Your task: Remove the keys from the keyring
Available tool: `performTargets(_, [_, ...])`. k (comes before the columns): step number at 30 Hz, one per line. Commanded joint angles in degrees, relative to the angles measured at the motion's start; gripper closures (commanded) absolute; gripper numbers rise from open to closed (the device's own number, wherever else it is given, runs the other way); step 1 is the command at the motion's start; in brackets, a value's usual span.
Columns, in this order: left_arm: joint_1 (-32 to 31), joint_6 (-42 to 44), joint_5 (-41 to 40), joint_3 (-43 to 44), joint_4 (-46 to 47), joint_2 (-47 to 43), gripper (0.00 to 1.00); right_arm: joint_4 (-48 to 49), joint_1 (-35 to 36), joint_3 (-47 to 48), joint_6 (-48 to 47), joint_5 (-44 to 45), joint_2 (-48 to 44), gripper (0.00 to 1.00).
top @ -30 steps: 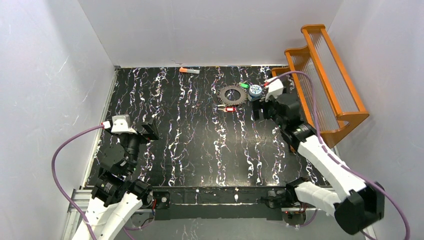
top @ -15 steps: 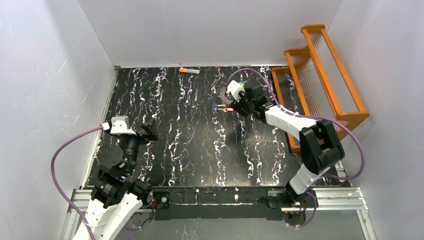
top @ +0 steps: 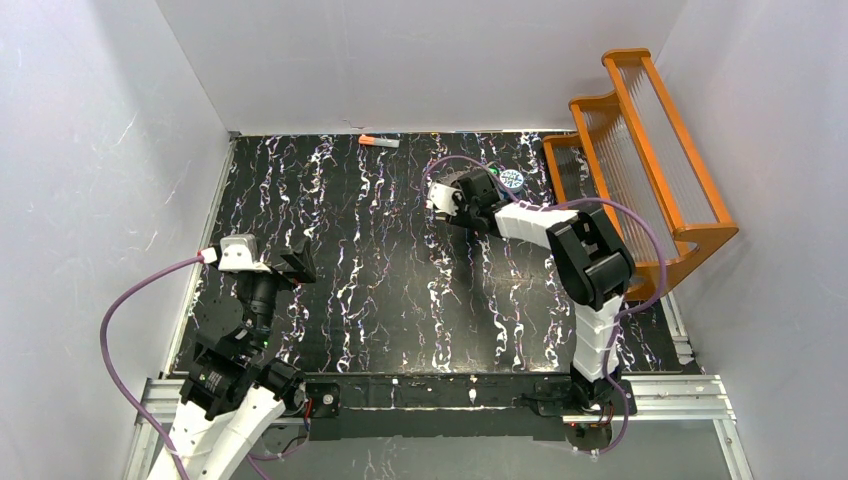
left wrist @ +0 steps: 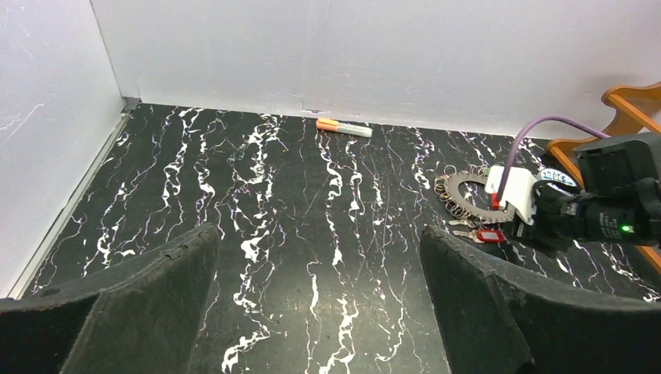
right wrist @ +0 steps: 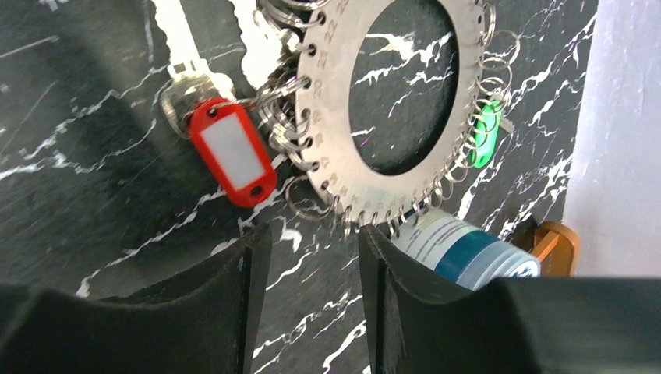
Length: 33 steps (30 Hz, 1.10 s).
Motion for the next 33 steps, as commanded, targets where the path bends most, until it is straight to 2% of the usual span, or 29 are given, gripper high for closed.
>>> performTargets(1, [0.26,0.86,0.32,-0.66,1.19,-0.72,0.02,1.65,0.51,5.52,-3.03,-0.15,2.34,0.48])
performTargets(15, [0.26,1.01,0.80,-0.69,1.31,-0.51,0.02,0.08,0.70,11.85,-4.64,-0.64,11.28,0.51])
performTargets(21, [0.26,1.01,1.02,-0.68,1.30,-0.35,0.02,3.50,1.13,11.35,-6.27,0.02,14.09,0.63])
performTargets(25, [0.26,1.10,0.95,-0.69,1.35,-0.12,0.02,5.09,2.46,10.33,-6.49,0.47,14.07,0.79])
performTargets(29, [0.35,1.19,1.01,-0.68,1.36,0.10,0.02,7.08,4.54,7.66,-6.88,1.97,10.71,0.94])
performTargets(31, [0.42,1.19,0.89,-0.68,1.34,0.06,0.02,7.75,5.37,5.99,-6.44,2.40,8.13,0.99])
performTargets(33, [0.58,1.19,0.78,-0.72,1.31,0.06,0.02,7.89,6.30,4.27,-5.70,2.75,5.57,0.99])
